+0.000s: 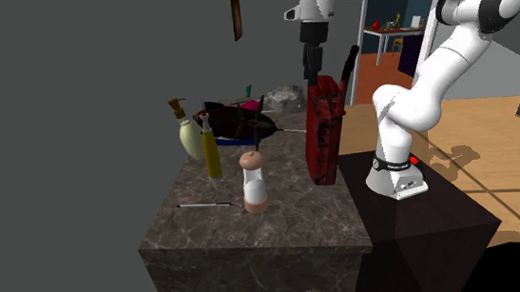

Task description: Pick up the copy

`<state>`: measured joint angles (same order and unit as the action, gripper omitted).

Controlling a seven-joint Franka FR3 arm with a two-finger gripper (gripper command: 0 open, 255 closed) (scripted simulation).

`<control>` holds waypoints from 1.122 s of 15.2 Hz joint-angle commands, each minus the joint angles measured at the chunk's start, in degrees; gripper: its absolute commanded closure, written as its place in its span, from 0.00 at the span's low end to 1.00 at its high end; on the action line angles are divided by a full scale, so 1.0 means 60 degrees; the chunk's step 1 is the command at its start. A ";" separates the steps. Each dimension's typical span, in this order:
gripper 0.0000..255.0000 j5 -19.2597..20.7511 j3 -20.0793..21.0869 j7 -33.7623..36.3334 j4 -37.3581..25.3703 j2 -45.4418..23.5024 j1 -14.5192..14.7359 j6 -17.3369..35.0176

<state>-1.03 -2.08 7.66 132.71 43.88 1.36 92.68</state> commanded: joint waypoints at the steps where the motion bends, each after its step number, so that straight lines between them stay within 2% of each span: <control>1: 0.00 0.0000 0.0000 0.0000 0.0000 0.0000 0.0000 0.0000; 9: 0.00 0.0146 -0.0145 -0.0268 -0.1677 -0.2933 0.0018 0.1323; 17: 0.00 0.0185 -0.0261 -0.0514 -0.4151 -0.5901 0.0015 0.1887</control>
<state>0.03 -3.52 4.85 109.63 10.65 1.50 103.59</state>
